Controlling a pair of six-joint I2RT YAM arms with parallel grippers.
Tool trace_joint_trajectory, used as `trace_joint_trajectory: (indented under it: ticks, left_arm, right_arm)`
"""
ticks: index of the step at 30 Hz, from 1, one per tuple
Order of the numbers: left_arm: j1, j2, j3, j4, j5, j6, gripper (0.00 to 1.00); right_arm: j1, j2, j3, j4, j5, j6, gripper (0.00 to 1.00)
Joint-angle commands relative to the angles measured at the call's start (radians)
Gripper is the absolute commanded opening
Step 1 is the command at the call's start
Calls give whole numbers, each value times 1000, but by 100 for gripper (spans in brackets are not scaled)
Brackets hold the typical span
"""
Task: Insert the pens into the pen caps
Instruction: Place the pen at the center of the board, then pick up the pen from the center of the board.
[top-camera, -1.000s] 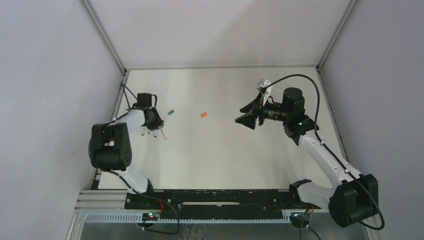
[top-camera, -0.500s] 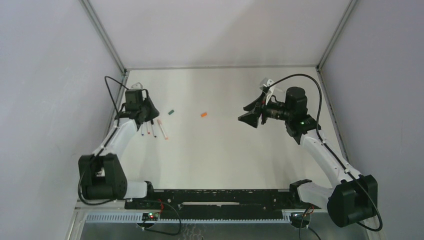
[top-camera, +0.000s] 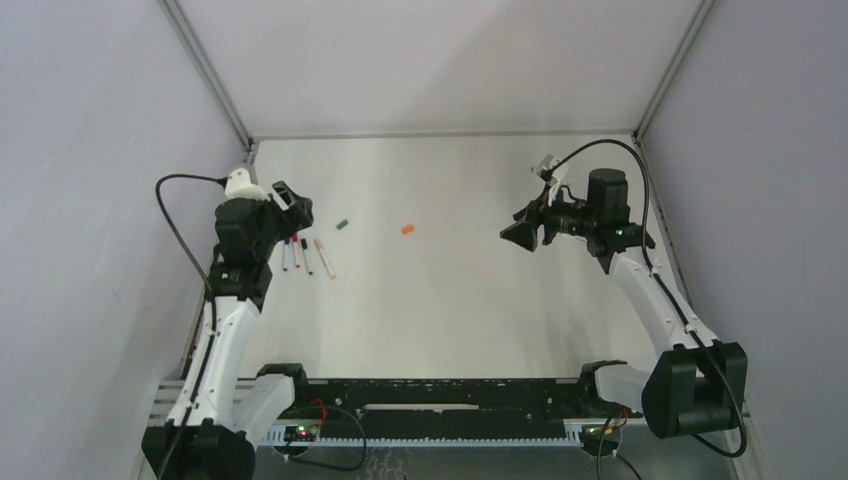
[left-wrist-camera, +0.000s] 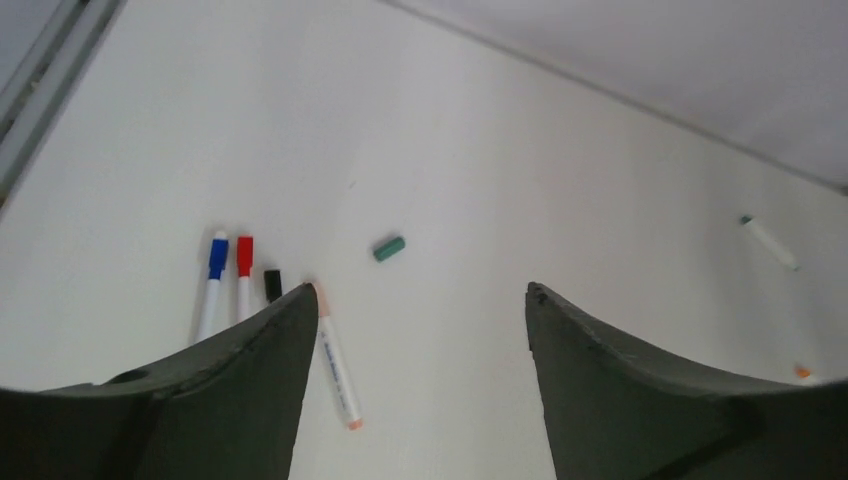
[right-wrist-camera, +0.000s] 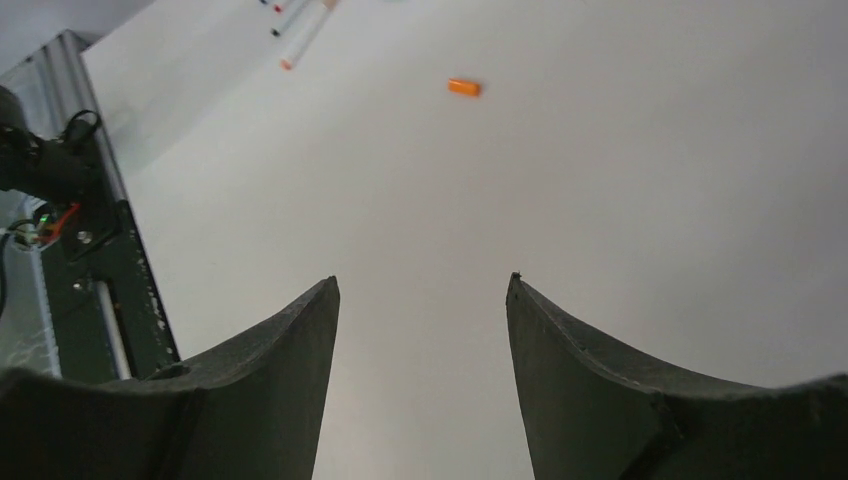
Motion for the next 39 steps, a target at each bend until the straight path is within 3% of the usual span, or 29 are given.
trace_joint_trajectory:
  ticks: [1,3,9,16,20,30,39]
  left_arm:
    - [8,-71,-41,73,-9,-11,89]
    - [10,-87,-64,118,52,-42,99]
    - [10,-58,-117,243,271,-142,100]
    - [9,-55,-209,421,368,-245,100]
    - [9,-54,-250,493,394,-289,100]
    - [-15,-38,-309,568,427,-352,100]
    - [-68,-2,-310,598,421,-369,100]
  right_arm:
    - [-70,38,96,-187,18,-183,69]
    - [-98,67,129,-263,46,-245,69]
    - [-178,178,230,-431,140,-378,70]
    - [-212,308,342,-602,319,-496,70]
    - [-234,468,452,-712,378,-510,60]
    - [-241,726,600,-683,661,-520,52]
    - [-241,821,647,-643,730,-538,51]
